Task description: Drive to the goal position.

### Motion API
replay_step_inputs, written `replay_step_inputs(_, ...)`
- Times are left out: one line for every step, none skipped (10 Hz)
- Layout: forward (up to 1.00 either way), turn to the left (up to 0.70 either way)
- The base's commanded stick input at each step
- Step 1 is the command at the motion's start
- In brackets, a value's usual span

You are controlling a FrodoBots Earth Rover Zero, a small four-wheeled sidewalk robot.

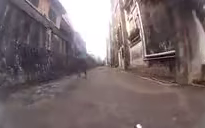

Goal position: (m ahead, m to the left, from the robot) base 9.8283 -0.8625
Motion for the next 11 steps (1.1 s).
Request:
replay_step_inputs(1.00,0.01)
replay_step_inputs(1.00,0.01)
replay_step_inputs(1.00,0.01)
replay_step_inputs(1.00,0.01)
replay_step_inputs(1.00,0.01)
replay_step_inputs(1.00,0.01)
replay_step_inputs(1.00,0.01)
replay_step_inputs(1.00,0.01)
replay_step_inputs(1.00,0.01)
replay_step_inputs(1.00,0.01)
replay_step_inputs(1.00,0.01)
